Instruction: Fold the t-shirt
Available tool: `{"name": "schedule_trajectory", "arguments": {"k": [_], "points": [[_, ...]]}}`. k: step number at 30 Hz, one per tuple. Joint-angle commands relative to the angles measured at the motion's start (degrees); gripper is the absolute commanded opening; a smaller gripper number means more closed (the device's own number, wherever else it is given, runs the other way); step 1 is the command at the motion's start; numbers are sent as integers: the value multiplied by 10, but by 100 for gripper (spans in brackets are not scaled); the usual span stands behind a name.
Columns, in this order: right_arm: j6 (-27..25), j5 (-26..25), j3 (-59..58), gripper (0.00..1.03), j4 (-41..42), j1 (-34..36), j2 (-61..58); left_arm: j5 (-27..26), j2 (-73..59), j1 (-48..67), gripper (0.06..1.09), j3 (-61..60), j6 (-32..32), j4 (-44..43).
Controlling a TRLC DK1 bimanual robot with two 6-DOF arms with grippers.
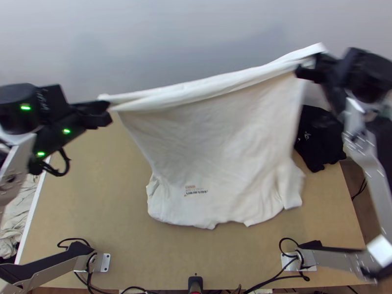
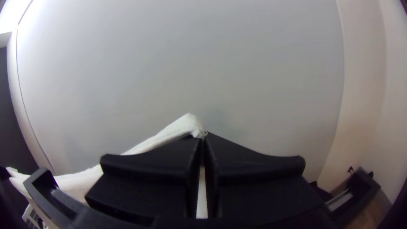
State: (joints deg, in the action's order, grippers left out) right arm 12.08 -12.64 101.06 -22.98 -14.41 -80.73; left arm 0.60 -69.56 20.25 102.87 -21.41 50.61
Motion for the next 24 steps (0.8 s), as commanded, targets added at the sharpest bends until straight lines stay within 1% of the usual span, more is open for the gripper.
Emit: {"name": "schedule_trajectory", "arguments": {"k": [1, 5, 7, 9, 13, 15, 19, 22, 24], "points": [[83, 88, -24, 2, 65, 33, -158, -5, 17, -32, 9, -137, 13, -37], [117, 112, 40, 2, 63, 17, -281, -9, 19, -65, 9, -177, 28, -52], [122, 116, 80, 2, 54, 5, -341, -9, 20, -82, 9, -206, 37, -72], [141, 123, 124, 2, 41, -4, -394, -9, 21, -109, 9, -240, 46, -101], [188, 142, 248, 2, -33, -14, -501, -10, 7, -136, 9, -285, 56, -159], [210, 153, 285, 2, -50, -18, -536, -10, -16, -137, 9, -290, 56, -182], [220, 154, 288, 2, -50, -29, -556, -10, -89, -138, 9, -267, 62, -252], [239, 154, 291, 3, -50, -29, -559, -17, -180, -151, 9, -188, 63, -264], [241, 153, 292, 3, -50, -27, -559, -17, -234, -158, 9, -145, 63, -274]]}}
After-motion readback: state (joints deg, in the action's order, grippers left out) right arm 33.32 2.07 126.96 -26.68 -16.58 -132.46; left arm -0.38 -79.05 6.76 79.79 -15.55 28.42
